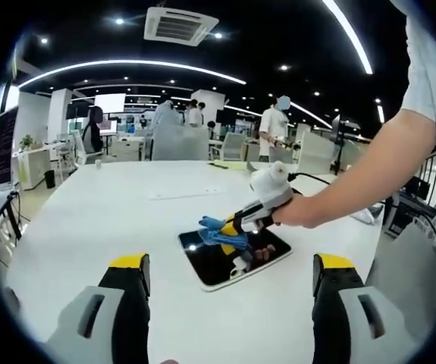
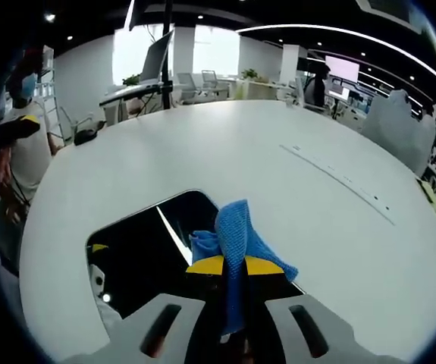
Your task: Wipe the mirror surface with the cleaning cloth until all visible marks leave the cleaned area.
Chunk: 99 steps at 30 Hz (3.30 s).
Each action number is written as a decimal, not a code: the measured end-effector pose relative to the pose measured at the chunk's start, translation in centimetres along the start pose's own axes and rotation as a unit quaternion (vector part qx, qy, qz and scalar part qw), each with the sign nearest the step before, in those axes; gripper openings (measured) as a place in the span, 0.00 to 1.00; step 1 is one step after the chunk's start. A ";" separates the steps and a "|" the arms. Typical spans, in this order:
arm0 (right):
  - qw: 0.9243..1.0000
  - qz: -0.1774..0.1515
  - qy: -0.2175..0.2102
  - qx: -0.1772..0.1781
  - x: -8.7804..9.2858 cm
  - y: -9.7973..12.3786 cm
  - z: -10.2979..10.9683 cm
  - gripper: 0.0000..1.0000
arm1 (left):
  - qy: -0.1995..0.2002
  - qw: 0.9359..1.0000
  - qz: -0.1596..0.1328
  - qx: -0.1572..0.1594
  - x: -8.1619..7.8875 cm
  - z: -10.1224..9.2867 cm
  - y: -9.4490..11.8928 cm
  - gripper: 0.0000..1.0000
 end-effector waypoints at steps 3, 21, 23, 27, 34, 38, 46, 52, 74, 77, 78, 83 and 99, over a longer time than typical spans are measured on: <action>1.000 0.003 0.001 0.002 0.1 0.2 -0.2 0.03 | -0.003 1.000 0.000 0.000 -0.1 -0.1 0.0 0.89; 1.000 0.013 -0.003 0.024 1.4 2.2 -1.8 0.03 | -0.014 1.000 -0.010 0.004 -0.5 -0.4 -0.1 0.87; 1.000 0.014 -0.002 0.026 1.5 2.3 -1.9 0.03 | -0.016 1.000 -0.010 0.004 -0.6 -0.4 -0.1 0.87; 0.999 0.016 -0.004 0.030 1.7 2.7 -2.3 0.03 | -0.014 1.000 -0.010 0.009 -0.6 -0.4 -0.1 0.88; 0.999 0.016 -0.009 0.036 2.0 3.2 -2.8 0.03 | -0.015 1.000 -0.009 0.013 -0.6 -0.4 -0.1 0.88; 0.999 0.017 -0.009 0.039 2.2 3.5 -3.2 0.03 | -0.016 1.000 -0.011 0.012 -0.8 -0.4 -0.1 0.88; 0.999 0.017 -0.016 0.049 2.8 4.2 -3.8 0.03 | -0.016 1.000 -0.011 0.012 -0.8 -0.6 -0.2 0.88; 0.998 0.015 -0.017 0.052 2.9 4.5 -4.0 0.03 | -0.022 1.000 -0.008 0.013 -0.8 -0.6 0.0 0.88; 0.996 0.004 -0.038 0.074 4.5 6.3 -5.0 0.03 | -0.027 1.000 0.000 0.000 -1.2 -0.6 -0.2 0.80; 0.996 0.005 -0.039 0.076 4.6 6.5 -5.1 0.03 | -0.023 1.000 0.001 -0.005 -1.3 -0.4 -0.1 0.81; 0.996 0.004 -0.040 0.077 4.8 6.7 -5.1 0.03 | -0.021 1.000 0.002 -0.006 -1.3 -0.4 -0.1 0.81; 0.996 0.001 -0.046 0.082 5.1 7.1 -5.2 0.03 | -0.007 1.000 0.008 -0.005 -1.6 -0.3 0.0 0.79; 0.995 -0.002 -0.053 0.088 5.8 7.8 -5.6 0.03 | -0.106 0.994 0.041 -0.003 -2.5 -0.4 -0.7 0.47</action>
Point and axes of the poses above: the point that each gripper's makers call its tool centre point, and the gripper's own axes: y roughly backward along the fingers, z roughly to its left, x roughly out of its underside, the point moved 7 cm from there along y, roughly backward along the fingers, and after that the axes turned 15 degrees about -y, right-handed, at the moved point
